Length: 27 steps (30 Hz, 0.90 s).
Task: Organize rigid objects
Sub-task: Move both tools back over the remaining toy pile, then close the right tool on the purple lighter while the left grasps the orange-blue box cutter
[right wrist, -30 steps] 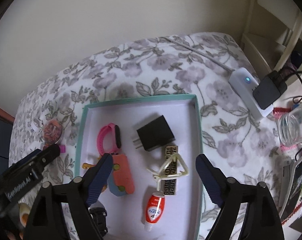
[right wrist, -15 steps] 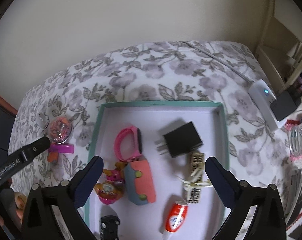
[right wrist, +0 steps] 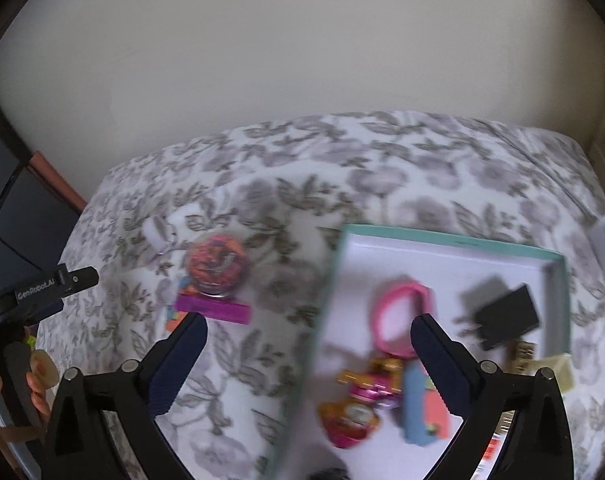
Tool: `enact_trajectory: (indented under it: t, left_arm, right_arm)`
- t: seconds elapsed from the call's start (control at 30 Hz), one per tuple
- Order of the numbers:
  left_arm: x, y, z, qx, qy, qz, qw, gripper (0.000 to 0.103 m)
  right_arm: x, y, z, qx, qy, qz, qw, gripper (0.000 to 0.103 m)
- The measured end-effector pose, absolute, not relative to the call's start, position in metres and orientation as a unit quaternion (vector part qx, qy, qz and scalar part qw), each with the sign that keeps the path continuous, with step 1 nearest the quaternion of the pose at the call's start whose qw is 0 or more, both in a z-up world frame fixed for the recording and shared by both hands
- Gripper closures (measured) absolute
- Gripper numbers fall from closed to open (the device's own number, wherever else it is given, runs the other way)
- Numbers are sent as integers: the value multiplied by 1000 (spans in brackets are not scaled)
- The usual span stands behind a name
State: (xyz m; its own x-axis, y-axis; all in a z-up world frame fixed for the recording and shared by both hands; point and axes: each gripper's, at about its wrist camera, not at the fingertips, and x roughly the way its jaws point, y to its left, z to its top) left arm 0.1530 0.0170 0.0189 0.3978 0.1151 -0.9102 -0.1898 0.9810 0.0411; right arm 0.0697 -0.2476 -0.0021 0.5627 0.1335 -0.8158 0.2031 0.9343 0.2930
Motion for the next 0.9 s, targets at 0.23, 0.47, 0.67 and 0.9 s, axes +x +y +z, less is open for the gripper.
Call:
enact_trajectory:
  t: [0.23,0.47,0.67,0.9]
  left_arm:
    - [164,39,5,-51,555,98,824,13]
    - [176,35,-13,-53,567,88,817,13]
    - [182,36,-30,-59,581,90,807,13]
    - [186,31,-39,-54,587,81,804,13]
  right_arm:
    - [89,-207,-11,169,461,14,871,0]
    - [112,-176,-35,154,481,46,862,2]
    - [131,-164,-59,141,502,59,851,10]
    - [144,-150,-73,109,513,80,847,13]
